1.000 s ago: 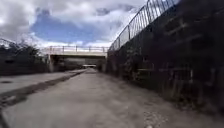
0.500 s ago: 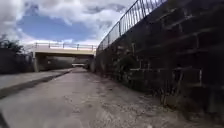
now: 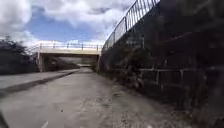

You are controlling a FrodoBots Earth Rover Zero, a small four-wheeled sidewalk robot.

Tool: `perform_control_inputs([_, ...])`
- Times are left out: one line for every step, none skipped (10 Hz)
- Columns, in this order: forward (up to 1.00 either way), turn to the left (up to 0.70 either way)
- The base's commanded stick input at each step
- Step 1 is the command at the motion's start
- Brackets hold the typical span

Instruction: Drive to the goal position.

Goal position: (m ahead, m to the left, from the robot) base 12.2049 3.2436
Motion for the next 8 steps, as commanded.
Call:
perform_control_inputs([1.0, 0.0])
perform_control_inputs([1.0, 0.0])
perform_control_inputs([1.0, 0.0])
perform_control_inputs([1.0, 0.0])
perform_control_inputs([1.0, 0.0])
perform_control_inputs([1.0, 0.0])
perform_control_inputs([1.0, 0.0])
perform_control_inputs([1.0, 0.0])
